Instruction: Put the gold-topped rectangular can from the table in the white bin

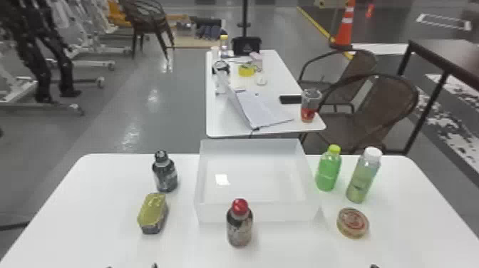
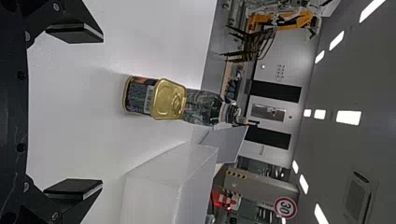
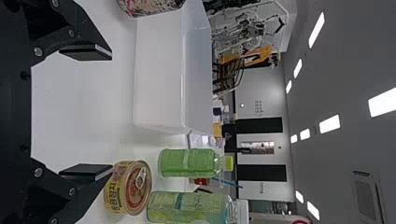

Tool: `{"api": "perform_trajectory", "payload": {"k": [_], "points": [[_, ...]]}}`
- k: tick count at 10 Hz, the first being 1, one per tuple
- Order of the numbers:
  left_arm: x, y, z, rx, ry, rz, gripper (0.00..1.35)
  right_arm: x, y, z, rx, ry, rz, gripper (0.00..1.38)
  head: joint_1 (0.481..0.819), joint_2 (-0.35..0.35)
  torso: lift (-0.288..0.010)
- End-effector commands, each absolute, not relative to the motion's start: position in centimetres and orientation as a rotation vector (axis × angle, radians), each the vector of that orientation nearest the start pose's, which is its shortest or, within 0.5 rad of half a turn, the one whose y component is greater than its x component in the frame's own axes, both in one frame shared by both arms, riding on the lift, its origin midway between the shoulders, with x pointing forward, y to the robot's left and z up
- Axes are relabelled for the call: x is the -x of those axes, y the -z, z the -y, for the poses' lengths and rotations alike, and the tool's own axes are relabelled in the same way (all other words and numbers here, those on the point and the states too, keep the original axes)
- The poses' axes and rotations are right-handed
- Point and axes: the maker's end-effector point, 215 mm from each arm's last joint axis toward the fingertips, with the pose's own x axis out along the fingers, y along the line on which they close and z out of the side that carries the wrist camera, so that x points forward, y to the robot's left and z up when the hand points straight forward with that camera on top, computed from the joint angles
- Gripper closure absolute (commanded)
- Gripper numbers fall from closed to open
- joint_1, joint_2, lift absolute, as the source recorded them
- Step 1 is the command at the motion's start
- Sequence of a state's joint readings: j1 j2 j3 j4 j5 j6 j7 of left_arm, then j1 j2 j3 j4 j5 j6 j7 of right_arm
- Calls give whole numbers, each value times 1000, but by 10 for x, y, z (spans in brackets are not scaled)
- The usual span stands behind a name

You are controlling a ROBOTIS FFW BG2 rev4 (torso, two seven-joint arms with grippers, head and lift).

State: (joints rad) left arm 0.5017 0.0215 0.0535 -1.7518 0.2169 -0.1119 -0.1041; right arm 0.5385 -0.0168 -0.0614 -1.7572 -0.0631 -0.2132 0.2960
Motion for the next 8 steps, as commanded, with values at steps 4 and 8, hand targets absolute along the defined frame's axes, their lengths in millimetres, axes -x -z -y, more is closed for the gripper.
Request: {"api": "perform_trajectory", "payload": {"k": [4,8], "points": [[-417,460,-248,179,20,-193,196,-401,442,207,-37,-231,-130,421,549,0,-100],[-425,461,-245,168,51,-199,191,-400,444,207,-43,-229,-134,418,549,0,-100]]}}
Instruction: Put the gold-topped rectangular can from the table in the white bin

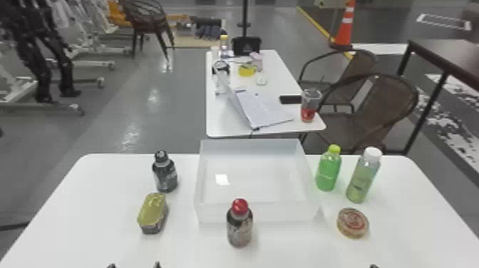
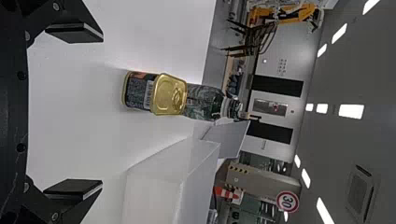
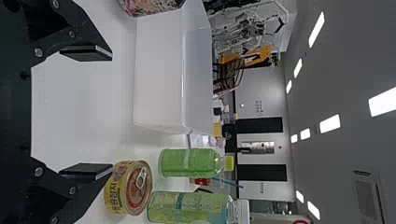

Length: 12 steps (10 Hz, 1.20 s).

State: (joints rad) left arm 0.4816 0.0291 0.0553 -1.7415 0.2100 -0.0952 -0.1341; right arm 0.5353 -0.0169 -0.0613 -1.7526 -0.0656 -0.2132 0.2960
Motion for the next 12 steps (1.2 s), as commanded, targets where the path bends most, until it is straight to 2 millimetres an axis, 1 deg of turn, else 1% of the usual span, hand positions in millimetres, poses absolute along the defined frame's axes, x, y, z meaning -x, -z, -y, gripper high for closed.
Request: {"api": "perform_trajectory", "payload": {"k": [1,5,7,8,10,11,12], "points": [[-432,461,-245,153,66,-199,191,-400,445,206,-43,-231,-136,417,549,0,-100],[-467,461,-246,91,107,-193,194,-402,445,203,-53,-229,-133,417,549,0,-100],[-496,453,-249,75,109,-168,194,-403,445,202,-60,-226,-132,417,549,0,-100],[-507,455,-245,64,121,-174,194,-405,444,201,-60,-230,-129,417,549,0,-100],[-518,472,-240,53,125,-212,196,-408,443,198,-60,-243,-124,418,549,0,-100],[-524,477,-242,45,121,-222,196,-408,444,198,-58,-245,-126,417,549,0,-100],[-532,476,-245,30,116,-219,196,-408,443,198,-58,-245,-124,417,549,0,-100]]}}
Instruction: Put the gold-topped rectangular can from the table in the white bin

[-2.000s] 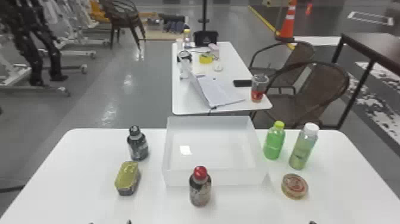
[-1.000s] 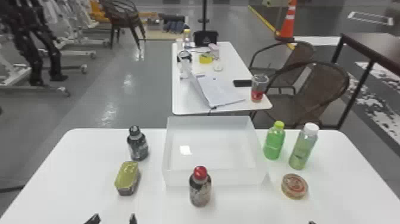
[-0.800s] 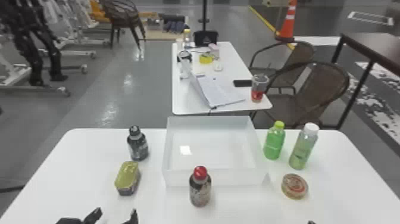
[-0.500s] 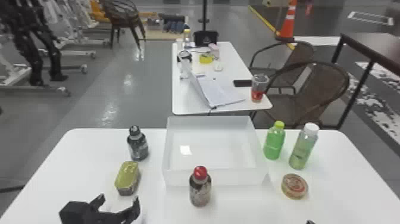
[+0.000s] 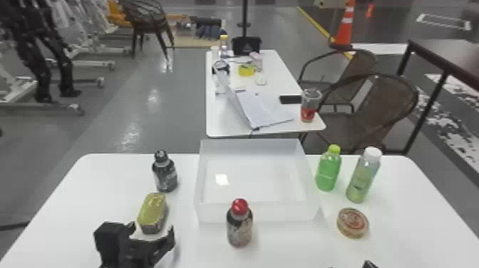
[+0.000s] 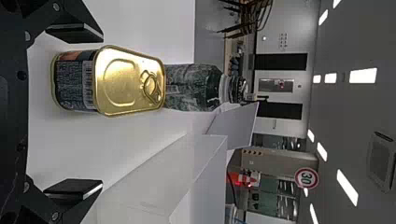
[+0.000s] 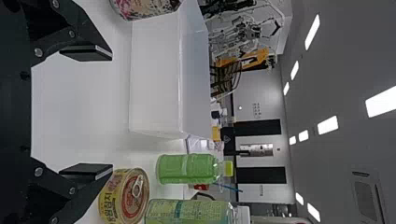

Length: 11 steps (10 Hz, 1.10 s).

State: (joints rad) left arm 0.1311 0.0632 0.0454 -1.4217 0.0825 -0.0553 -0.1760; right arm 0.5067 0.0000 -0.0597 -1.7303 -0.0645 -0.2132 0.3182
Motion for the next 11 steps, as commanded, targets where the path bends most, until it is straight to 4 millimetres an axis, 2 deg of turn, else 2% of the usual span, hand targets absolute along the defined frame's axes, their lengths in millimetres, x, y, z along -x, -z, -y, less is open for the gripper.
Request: {"api": "perform_trajectory", "payload": {"k": [1,3,6,7,8,9,11], "points": [[-541,475,-246,15,114,-217,196,-409,443,198,-58,-246,-124,417,549,0,-100],[-553,479,-251,-9,111,-232,196,-410,443,197,-58,-252,-122,417,549,0,-100],[-558,492,-259,-37,92,-270,199,-410,443,196,-59,-255,-122,417,549,0,-100],[-559,494,-265,-49,81,-281,309,-410,443,196,-59,-255,-122,417,549,0,-100],[-563,492,-269,-69,71,-282,584,-410,444,196,-59,-257,-124,417,549,0,-100],[-566,488,-274,-76,53,-274,691,-410,444,196,-59,-257,-124,417,549,0,-100],[-565,494,-275,-83,52,-294,909,-410,444,196,-61,-256,-125,417,549,0,-100]]}}
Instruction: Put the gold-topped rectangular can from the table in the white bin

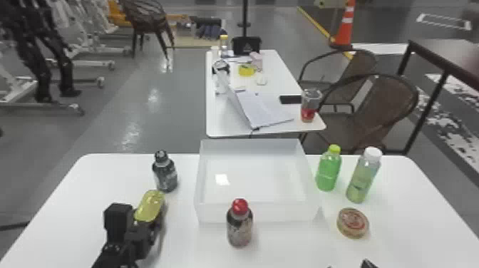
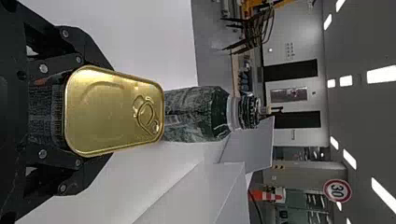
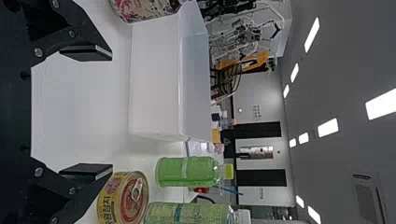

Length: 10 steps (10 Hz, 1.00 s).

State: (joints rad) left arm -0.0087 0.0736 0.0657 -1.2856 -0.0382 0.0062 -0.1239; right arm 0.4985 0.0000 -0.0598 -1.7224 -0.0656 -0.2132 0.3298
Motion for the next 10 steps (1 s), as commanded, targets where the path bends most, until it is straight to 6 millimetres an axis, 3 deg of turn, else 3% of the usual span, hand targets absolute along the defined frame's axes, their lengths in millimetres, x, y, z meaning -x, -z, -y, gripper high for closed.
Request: {"api": "perform_trajectory", "payload": {"k": [1,3,6,8,10], "points": [[-563,496,-274,-81,53,-299,952,-410,444,196,-61,-256,-125,417,549,0,-100],[-558,488,-272,-63,58,-268,952,-409,445,196,-62,-257,-126,415,549,0,-100],[-537,399,-264,-73,54,-120,952,-410,445,196,-65,-256,-126,415,549,0,-100],[-538,355,-232,5,146,-82,952,-409,446,197,-68,-255,-128,415,549,0,-100],[-562,329,-169,44,375,-107,952,-412,445,196,-70,-261,-123,415,549,0,-100]]}}
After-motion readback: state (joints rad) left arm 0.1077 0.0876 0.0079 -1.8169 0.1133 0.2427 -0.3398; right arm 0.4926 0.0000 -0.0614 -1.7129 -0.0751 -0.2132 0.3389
